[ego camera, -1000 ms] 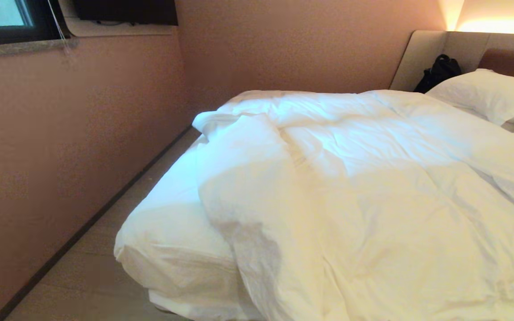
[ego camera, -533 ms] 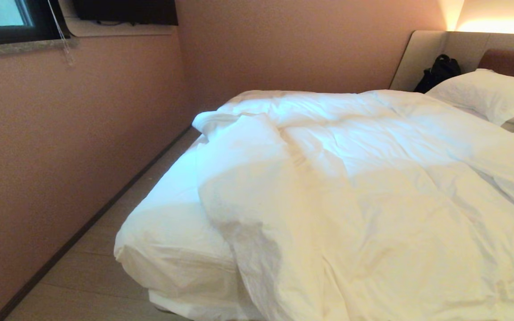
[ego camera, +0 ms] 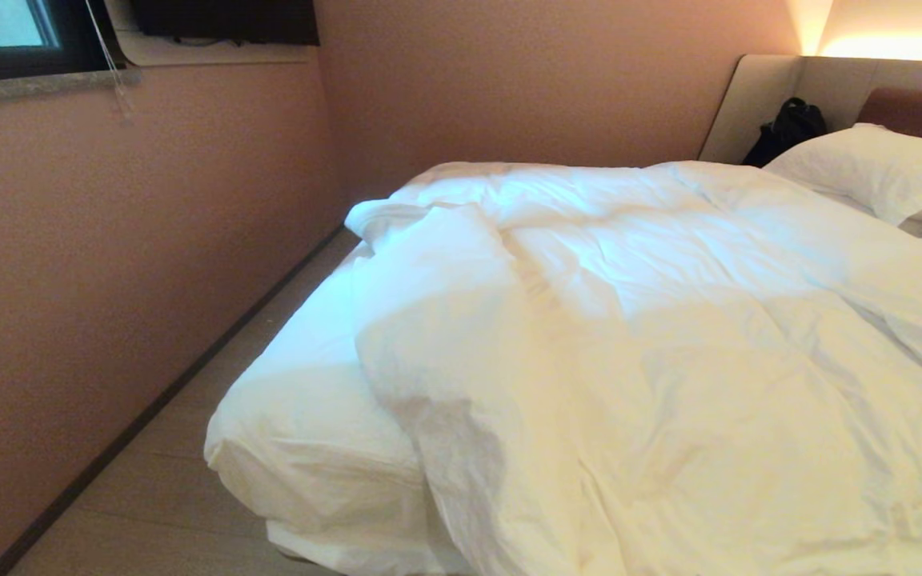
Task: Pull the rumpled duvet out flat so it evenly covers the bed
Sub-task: Flatten the corners of the folded blanket
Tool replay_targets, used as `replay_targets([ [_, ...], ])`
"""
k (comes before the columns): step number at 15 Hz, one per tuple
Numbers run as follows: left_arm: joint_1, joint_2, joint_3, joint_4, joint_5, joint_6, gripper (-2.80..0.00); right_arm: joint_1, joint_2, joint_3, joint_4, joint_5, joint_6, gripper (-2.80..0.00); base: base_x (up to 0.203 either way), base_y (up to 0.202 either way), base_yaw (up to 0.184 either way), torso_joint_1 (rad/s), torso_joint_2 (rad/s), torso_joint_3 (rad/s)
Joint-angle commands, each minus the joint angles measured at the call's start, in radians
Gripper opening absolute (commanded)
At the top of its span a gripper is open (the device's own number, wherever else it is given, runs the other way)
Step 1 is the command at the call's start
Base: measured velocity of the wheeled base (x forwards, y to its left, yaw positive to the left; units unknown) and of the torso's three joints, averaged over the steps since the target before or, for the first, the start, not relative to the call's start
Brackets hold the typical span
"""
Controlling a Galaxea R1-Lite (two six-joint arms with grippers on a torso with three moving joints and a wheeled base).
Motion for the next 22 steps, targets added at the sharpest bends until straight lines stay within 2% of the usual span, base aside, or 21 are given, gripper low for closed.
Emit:
replay_targets([
  [1,0.0,0.0,0.0,0.0,0.0,0.0,-2.8,0.0,0.0,-0.001,0.0,0.0,0.0,-2.8,0.0,0.0,0.0,0.0,0.0,0.0],
  [20,0.0,0.001,-0.001,0.005,-0.002,0.014,-2.8,0.0,0.0,-0.001,0.0,0.0,0.0,-2.8,0.0,0.0,0.0,0.0,0.0,0.0],
  [22,0.0,0.001,-0.002,0.003,-0.006,0.038,-2.8,0.0,0.0,-0.001,0.0,0.0,0.0,-2.8,0.0,0.0,0.0,0.0,0.0,0.0],
])
